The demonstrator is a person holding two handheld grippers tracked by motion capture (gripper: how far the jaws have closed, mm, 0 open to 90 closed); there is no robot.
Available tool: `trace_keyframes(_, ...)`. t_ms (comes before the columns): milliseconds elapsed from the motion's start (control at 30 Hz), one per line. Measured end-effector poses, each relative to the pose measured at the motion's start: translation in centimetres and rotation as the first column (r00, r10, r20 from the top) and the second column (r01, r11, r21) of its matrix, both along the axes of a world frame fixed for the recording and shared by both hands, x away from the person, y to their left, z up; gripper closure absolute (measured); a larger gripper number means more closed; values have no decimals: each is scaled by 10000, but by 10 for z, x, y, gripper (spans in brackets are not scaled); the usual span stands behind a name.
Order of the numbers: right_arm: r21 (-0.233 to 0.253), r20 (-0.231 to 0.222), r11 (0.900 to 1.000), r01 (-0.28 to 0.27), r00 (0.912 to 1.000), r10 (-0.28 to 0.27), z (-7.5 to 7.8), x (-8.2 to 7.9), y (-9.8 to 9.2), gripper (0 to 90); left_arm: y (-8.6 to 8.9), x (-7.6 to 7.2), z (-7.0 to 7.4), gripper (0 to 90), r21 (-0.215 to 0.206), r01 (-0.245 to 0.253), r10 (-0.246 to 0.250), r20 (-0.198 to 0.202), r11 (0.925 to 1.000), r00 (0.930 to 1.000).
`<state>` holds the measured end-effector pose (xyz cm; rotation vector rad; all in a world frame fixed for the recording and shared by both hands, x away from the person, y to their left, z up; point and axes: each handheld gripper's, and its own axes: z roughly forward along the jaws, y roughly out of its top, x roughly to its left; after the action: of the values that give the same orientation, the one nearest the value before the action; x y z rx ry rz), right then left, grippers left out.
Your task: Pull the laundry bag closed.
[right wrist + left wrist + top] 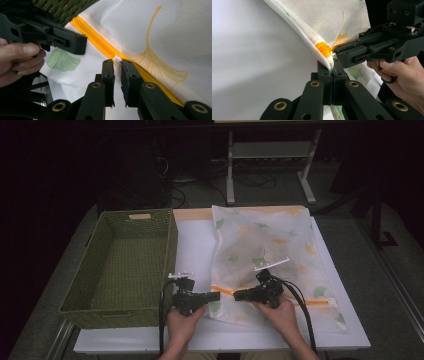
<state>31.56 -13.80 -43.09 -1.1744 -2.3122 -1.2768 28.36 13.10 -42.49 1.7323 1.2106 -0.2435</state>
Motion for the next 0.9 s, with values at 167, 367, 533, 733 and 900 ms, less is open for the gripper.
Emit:
trace_keyframes(167,83,-143,9999,63,9999,-61,-2,2,0,820,0,0,0,891,0,7,-7,-4,10000,10000)
trace_keyframes(367,18,-204,10000,-48,9998,48,-4,2,2,863,-1,0,0,891,-32,17,-17,-22,10000,10000)
trace_keyframes(533,-233,126,9997,-125,9998,128,-8,-4,4,772,-1,0,1,891,-88,28,-28,-30,10000,10000)
trace_keyframes(733,-1085,801,9941,-10,9967,97,-12,-10,10,848,-5,-1,1,891,-78,145,-146,-8,9999,9999)
trace_keyframes(900,-1100,980,9939,-19,9951,127,-11,-11,10,895,-4,0,1,891,-67,132,-132,-30,9999,9999)
